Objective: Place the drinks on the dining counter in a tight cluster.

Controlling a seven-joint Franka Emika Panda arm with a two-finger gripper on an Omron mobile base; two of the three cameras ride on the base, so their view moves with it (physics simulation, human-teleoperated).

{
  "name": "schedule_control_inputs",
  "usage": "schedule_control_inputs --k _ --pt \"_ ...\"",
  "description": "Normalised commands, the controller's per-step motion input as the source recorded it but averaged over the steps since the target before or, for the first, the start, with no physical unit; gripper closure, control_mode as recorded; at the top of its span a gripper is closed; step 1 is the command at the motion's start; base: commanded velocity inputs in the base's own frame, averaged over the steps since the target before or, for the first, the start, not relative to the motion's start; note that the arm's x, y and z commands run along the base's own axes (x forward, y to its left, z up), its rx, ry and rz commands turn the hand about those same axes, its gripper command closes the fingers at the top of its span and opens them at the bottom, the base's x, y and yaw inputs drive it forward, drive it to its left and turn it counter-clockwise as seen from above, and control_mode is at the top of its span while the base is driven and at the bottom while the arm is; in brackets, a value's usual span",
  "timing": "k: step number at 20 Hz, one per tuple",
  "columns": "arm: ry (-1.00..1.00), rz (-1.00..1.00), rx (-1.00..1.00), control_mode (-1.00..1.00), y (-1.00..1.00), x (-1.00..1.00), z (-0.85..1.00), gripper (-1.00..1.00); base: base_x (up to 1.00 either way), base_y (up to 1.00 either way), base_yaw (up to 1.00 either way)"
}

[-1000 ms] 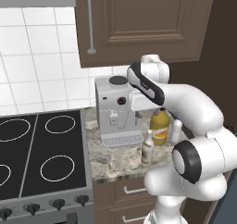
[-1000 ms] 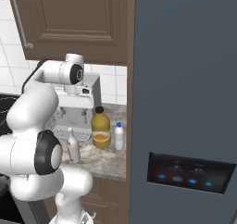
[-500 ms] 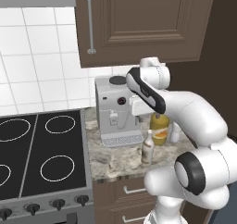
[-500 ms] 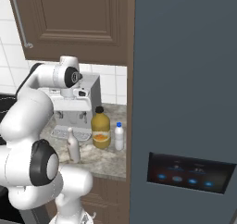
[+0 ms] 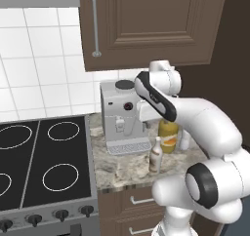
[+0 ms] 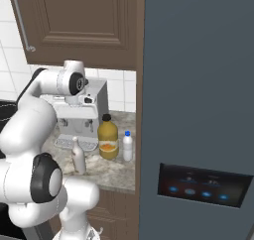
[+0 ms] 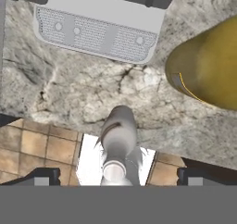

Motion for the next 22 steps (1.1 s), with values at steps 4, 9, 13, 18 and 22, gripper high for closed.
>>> schedule_control_inputs --k 4,9,13,18,22 --pt "-0.09 0.00 0.00 -1.00 0.01 0.00 -0.23 -1.00 0.00 0.00 0.00" --pt "-0.12 0.00 0.00 -1.00 0.00 0.00 -0.19 -1.00 0.00 0.00 0.00" --pt "-0.11 0.00 0.00 -1.00 0.00 0.00 -0.05 -1.00 0.00 0.00 0.00" --pt "-0.07 0.00 0.01 -1.00 0.00 -0.03 -0.07 -1.00 0.00 0.00 0.00" --pt "-0.03 0.00 0.01 -1.00 0.00 -0.01 0.00 -1.00 0.00 0.00 0.00"
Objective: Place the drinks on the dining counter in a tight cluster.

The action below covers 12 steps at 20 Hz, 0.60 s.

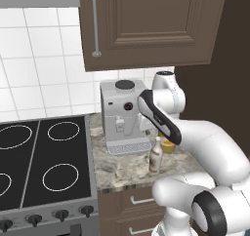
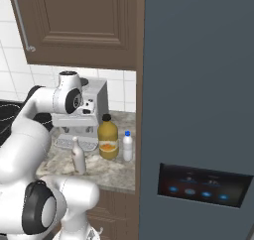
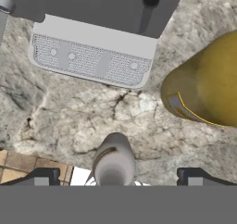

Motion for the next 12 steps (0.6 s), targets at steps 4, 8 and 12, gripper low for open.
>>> schedule_control_inputs --k 4,8,12 --pt "0.00 0.00 0.01 -1.00 0.00 0.00 0.00 -1.00 0.00 0.00 0.00" --pt "0.00 0.00 0.00 -1.00 0.00 -0.04 -0.06 -1.00 0.00 0.00 0.00" --pt "0.00 0.00 0.00 -1.00 0.00 -0.08 -0.08 -1.00 0.00 0.00 0.00"
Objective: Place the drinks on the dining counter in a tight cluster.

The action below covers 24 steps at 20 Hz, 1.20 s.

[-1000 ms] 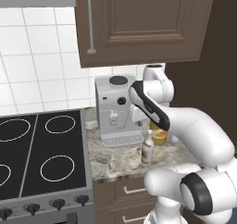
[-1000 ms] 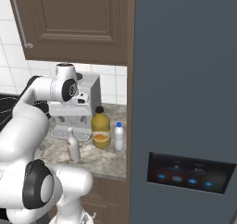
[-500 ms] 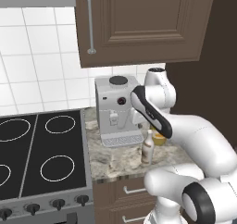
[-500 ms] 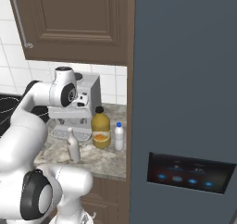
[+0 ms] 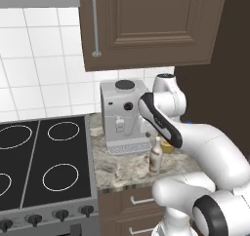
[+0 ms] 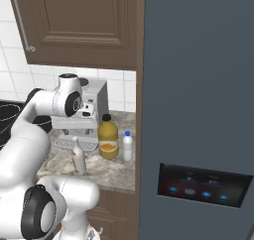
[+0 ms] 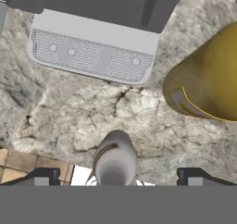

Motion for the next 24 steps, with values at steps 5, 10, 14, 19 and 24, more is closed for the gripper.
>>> schedule_control_inputs --k 5,10,14,19,24 --pt "0.00 0.00 0.00 -1.00 0.00 -0.23 -0.07 -1.00 0.00 0.00 0.00" --pt "0.00 0.00 0.00 -1.00 0.00 -0.11 -0.04 -1.00 0.00 0.00 0.00" --pt "0.00 0.00 0.00 -1.00 0.01 0.00 -0.18 -1.00 0.00 0.00 0.00" --pt "0.00 0.00 0.00 -1.00 0.01 0.07 -0.22 -1.00 0.00 0.00 0.00" --pt "0.00 0.00 0.00 -1.00 0.01 0.04 -0.16 -1.00 0.00 0.00 0.00"
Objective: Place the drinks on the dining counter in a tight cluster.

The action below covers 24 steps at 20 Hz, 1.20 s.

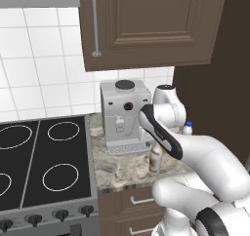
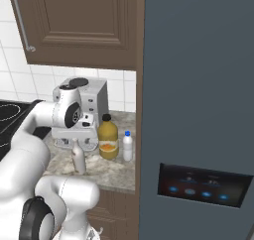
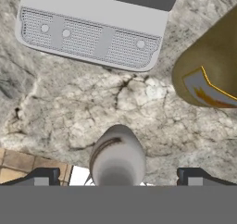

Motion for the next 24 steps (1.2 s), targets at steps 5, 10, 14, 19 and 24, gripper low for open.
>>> schedule_control_inputs --k 5,10,14,19,24 --pt "0.00 0.00 0.00 -1.00 0.00 0.00 -0.14 -1.00 0.00 0.00 0.00" --pt "0.00 0.00 0.00 -1.00 0.00 0.00 -0.01 -1.00 0.00 0.00 0.00" --pt "0.00 0.00 0.00 -1.00 0.00 0.00 0.00 1.00 0.00 0.00 0.00" --pt "0.00 0.00 0.00 -1.00 0.00 0.00 0.00 1.00 0.00 0.00 0.00" --pt "0.00 0.00 0.00 -1.00 0.00 -0.06 0.00 1.00 0.00 0.00 0.00"
